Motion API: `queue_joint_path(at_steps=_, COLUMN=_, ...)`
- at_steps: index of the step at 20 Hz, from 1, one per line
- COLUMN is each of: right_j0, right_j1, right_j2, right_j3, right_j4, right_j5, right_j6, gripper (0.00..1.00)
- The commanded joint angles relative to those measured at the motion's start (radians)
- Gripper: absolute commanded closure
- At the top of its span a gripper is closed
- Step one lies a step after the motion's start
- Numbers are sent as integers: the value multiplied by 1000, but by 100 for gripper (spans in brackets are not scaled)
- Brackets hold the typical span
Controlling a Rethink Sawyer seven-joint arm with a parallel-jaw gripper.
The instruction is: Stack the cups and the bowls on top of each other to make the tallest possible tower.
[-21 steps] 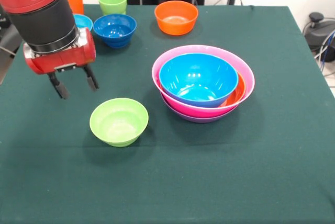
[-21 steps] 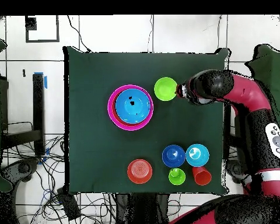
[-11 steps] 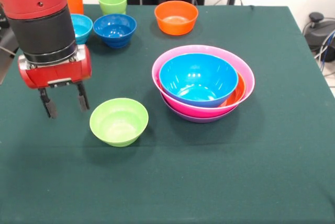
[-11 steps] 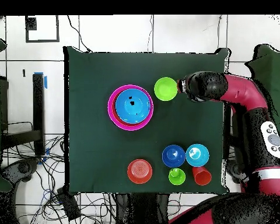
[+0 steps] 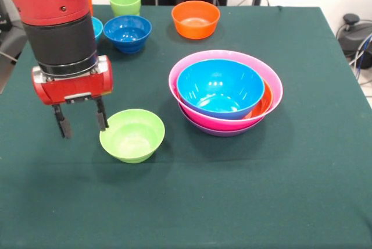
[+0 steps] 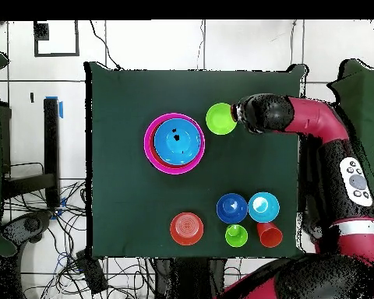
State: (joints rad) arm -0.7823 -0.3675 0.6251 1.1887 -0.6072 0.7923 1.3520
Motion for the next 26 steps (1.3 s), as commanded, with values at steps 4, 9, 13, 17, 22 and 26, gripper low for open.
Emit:
queue_joint_path(at_steps=4, right_j0=60, right_j1=20, right_j2=-57, right_j3=38, right_j4=-88, right_j5=-48, right_j6=-70, gripper=0)
queue_joint_path(at_steps=9, right_j0=36, right_j1=71, right_j2=-33, right_j3=24, right_j4=-40, right_j5=-13, right_j6=-80, gripper=0)
queue_joint_path(at_steps=13, right_j0=41, right_j1=66, right_j2=-42, right_j3=29, right_j4=-72, right_j5=-59, right_j6=-80, gripper=0)
queue_joint_path(at_steps=17, right_j0=52, right_j1=69, right_j2=-49, right_j3=20, right_j4=-82, right_j5=-62, right_j6=-73, gripper=0)
queue_joint_path(at_steps=22, right_j0=63, right_j1=104, right_j2=-56, right_j3=-4, right_j4=-76, right_j5=-47, right_j6=-55, gripper=0)
queue_joint_path(at_steps=26, right_j0=68, right_j1=127, right_j2=-61, right_j3=-12, right_j4=-81, right_j5=-60, right_j6=-44, gripper=0)
